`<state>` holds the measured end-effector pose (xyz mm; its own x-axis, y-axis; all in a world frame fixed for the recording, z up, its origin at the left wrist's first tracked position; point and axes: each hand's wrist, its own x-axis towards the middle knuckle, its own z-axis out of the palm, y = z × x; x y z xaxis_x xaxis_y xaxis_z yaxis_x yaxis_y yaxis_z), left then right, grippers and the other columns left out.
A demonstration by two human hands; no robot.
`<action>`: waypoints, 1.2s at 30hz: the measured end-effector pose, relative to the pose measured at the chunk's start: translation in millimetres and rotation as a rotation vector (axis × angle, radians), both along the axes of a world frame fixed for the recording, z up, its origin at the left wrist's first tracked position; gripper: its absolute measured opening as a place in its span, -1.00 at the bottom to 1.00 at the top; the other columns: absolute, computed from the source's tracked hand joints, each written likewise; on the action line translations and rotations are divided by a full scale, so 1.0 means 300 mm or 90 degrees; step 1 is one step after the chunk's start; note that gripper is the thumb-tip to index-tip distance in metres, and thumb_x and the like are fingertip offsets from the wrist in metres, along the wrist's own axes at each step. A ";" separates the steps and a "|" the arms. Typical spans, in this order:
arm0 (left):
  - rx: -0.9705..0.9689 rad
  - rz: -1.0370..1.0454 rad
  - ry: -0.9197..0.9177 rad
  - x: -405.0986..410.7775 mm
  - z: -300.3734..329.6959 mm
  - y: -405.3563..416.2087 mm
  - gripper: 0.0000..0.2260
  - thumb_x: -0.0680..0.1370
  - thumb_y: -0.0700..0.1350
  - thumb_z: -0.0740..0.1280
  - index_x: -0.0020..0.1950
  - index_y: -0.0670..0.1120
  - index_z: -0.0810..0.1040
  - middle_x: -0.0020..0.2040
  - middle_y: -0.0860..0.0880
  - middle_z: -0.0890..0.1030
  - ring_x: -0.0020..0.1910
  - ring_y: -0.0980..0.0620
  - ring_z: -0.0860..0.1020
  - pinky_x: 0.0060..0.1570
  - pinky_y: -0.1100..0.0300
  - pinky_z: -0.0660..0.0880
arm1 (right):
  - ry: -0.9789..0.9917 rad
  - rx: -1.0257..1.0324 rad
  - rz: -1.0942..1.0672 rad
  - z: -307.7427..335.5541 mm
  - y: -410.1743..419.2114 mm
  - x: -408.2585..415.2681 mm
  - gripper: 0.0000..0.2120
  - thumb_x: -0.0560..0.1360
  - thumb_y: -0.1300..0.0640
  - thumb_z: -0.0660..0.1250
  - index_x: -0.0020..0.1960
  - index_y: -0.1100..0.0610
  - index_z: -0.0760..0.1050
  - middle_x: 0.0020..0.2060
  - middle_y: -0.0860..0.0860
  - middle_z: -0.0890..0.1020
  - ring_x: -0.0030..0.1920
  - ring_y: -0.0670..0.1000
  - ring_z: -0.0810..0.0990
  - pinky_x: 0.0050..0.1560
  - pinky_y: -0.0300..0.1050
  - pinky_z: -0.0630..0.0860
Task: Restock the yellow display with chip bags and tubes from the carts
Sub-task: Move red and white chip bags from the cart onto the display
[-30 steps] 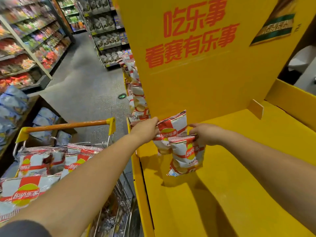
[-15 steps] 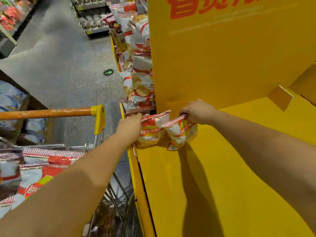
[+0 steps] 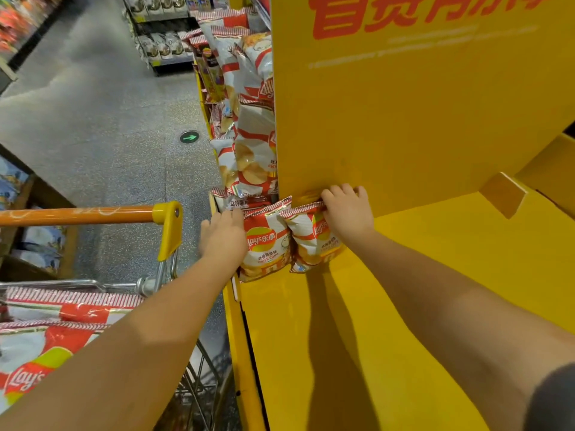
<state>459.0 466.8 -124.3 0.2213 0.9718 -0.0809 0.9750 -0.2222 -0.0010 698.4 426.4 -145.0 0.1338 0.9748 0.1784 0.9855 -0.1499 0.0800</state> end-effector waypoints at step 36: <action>-0.048 0.350 -0.572 -0.823 0.470 -1.639 -0.88 0.60 0.00 0.27 0.09 0.01 0.51 -0.09 0.08 0.56 -0.22 0.12 0.52 -0.28 0.22 0.41 | 0.652 -0.314 0.257 0.471 -1.297 -0.954 -0.96 0.54 0.00 0.32 -0.01 -0.09 0.50 -0.13 -0.13 0.61 -0.10 -0.07 0.60 -0.07 -0.10 0.52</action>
<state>212.1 -24.9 16.6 -0.2395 0.9558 -0.1704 0.5767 0.2812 0.7670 412.0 37.4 -3.8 -0.3346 0.9126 -0.2350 0.5941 0.0108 -0.8043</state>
